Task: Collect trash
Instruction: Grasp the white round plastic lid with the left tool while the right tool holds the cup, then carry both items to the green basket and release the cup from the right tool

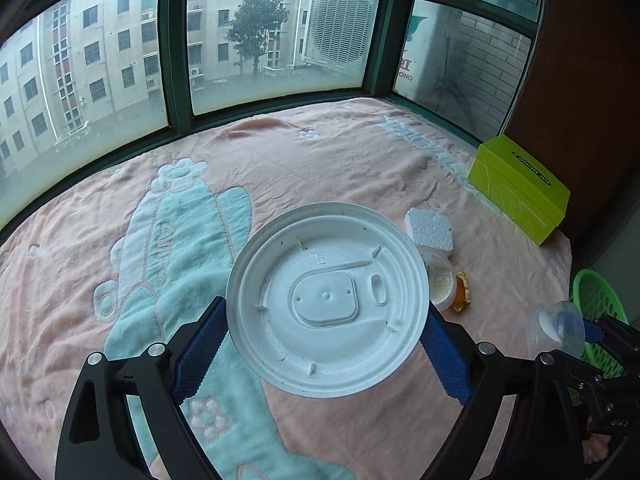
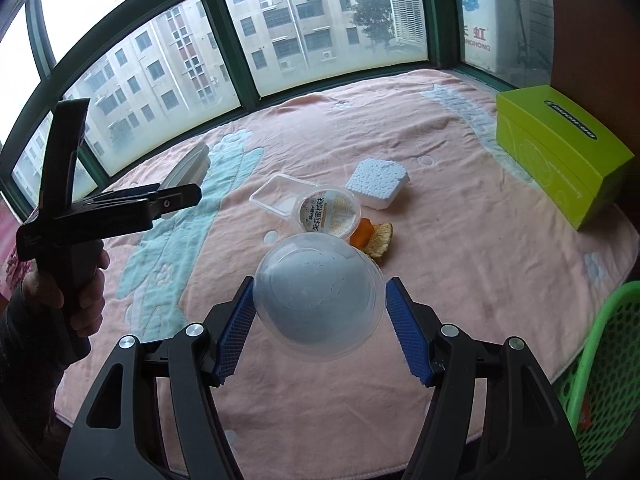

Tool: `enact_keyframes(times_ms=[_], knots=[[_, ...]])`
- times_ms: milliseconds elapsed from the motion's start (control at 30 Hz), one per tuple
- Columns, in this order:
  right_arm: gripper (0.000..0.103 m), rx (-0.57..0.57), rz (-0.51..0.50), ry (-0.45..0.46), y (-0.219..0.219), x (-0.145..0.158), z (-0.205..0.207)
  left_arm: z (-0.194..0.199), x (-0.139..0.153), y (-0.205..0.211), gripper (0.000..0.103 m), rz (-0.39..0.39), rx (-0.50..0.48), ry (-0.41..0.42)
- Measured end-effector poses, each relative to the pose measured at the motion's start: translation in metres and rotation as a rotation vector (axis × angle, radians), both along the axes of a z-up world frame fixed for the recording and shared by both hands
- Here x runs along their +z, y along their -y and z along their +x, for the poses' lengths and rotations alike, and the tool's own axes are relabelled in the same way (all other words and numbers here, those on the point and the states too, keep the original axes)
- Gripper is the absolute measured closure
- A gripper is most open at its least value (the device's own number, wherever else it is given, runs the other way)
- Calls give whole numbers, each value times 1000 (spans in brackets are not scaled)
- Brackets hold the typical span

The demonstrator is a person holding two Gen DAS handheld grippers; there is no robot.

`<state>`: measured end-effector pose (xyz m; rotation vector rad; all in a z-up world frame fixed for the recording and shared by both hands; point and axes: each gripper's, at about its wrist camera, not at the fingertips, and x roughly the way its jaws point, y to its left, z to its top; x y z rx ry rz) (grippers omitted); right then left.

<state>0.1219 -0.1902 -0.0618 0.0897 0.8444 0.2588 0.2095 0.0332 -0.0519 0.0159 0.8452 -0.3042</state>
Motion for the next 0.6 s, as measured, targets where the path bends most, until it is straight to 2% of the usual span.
enact_keyframes(times_ms=[367,600], knots=[[38,-45,0,49,25,21,-44,-74,47,21,14,-39,67,94],[38,-82,-10,76,45,30,-63,-100,61,44,14,-39,77,137]])
